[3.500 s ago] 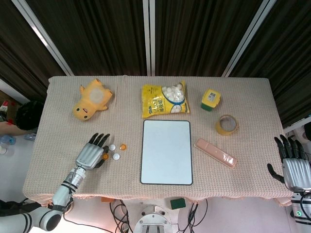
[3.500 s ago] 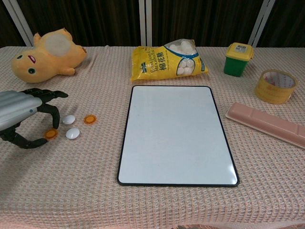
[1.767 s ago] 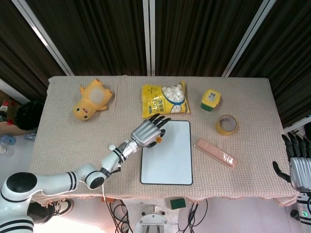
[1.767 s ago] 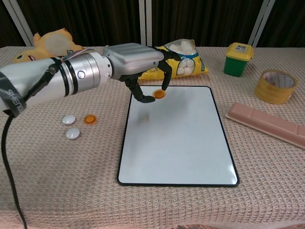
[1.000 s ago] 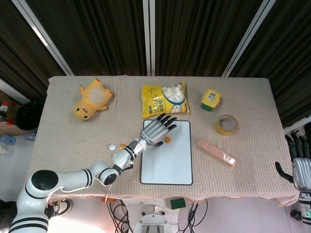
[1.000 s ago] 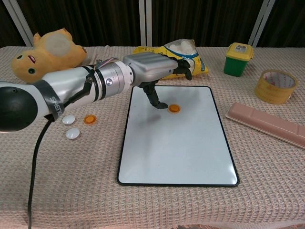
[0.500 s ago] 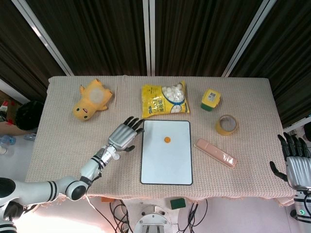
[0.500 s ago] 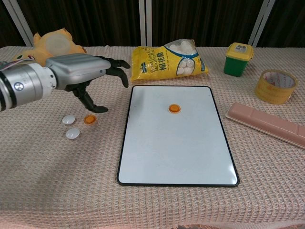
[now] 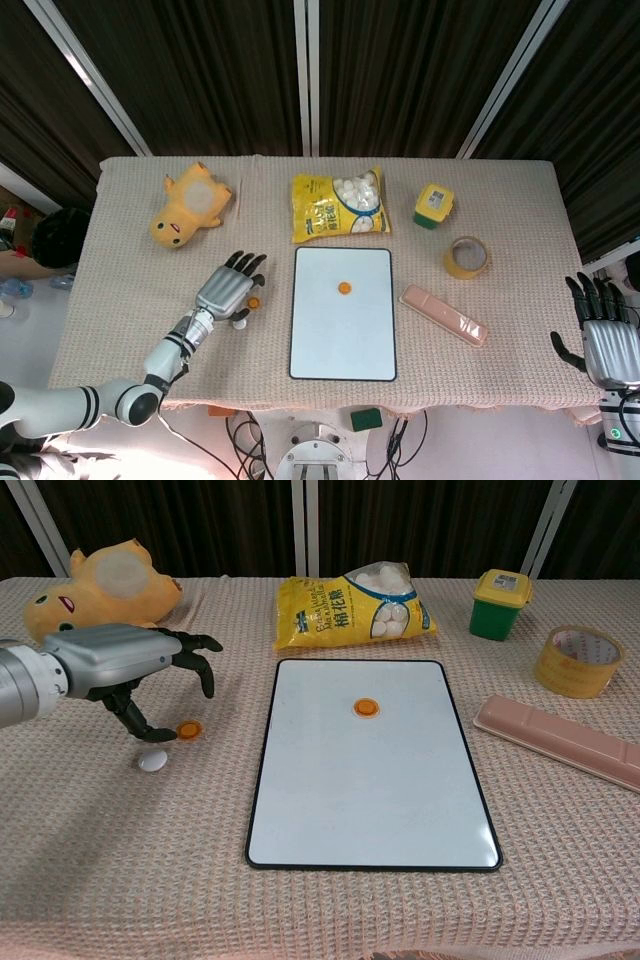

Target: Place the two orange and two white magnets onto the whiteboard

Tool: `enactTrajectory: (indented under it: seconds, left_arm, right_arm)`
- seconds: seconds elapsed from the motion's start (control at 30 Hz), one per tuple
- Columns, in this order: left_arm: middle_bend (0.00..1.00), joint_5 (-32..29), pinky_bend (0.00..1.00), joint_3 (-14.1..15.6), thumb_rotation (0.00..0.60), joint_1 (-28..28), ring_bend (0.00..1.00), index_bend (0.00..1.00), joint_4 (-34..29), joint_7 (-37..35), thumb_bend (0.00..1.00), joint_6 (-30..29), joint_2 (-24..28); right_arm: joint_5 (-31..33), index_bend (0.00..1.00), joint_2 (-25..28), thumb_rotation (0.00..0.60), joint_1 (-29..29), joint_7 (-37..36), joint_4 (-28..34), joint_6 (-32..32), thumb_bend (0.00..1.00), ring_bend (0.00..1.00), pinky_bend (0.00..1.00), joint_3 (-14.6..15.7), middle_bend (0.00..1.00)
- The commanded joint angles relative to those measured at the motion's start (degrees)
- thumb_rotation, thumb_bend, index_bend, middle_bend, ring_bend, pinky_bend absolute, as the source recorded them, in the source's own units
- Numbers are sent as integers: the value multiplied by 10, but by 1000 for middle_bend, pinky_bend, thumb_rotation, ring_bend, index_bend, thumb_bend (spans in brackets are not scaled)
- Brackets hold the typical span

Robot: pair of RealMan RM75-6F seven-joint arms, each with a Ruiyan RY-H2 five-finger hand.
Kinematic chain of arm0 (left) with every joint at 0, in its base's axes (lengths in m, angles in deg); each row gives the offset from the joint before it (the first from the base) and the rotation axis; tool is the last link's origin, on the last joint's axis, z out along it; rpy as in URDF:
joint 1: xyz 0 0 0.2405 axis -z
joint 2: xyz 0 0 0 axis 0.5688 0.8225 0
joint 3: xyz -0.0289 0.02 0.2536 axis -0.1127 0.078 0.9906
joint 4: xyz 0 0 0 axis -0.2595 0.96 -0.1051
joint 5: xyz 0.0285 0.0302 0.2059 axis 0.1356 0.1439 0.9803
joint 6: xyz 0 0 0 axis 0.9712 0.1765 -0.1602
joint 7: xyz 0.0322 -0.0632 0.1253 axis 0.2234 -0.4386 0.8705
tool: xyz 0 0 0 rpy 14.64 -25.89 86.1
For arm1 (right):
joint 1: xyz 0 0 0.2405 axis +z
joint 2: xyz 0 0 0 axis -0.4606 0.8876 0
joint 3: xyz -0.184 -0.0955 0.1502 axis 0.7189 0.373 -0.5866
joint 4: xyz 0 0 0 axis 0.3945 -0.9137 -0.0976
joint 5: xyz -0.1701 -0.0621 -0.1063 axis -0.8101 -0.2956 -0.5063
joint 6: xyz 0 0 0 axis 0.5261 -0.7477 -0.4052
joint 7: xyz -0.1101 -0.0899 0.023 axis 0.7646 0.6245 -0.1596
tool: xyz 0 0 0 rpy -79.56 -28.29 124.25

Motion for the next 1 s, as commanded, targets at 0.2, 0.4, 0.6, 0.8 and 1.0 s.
enactTrajectory:
  seconds: [0.2, 0.4, 0.6, 0.8, 1.0]
  left_arm:
    - [0, 3, 45, -1, 599, 3, 0, 365, 11, 2, 228, 7, -11]
    - [0, 1, 45, -1, 598, 3, 0, 384, 16, 9, 248, 7, -14]
    - [0, -4, 45, -3, 600, 6, 0, 412, 16, 19, 262, 10, -15]
    - [0, -3, 45, -3, 600, 6, 0, 413, 20, 18, 264, 11, -18]
    - [0, -6, 44, -2, 600, 4, 0, 392, 16, 24, 264, 10, -15]
  right_arm:
    - [2, 0, 1, 600, 1, 0, 0, 3, 303, 0, 0, 1, 0]
    - [4, 0, -1, 600, 0, -1, -2, 3, 303, 0, 0, 1, 0]
    - [6, 0, -2, 600, 1, -2, -3, 4, 303, 0, 0, 1, 0]
    - [8, 0, -3, 600, 1, -2, -4, 6, 303, 0, 0, 0, 0]
    - [8, 0, -4, 600, 3, -1, -5, 8, 303, 0, 0, 1, 0]
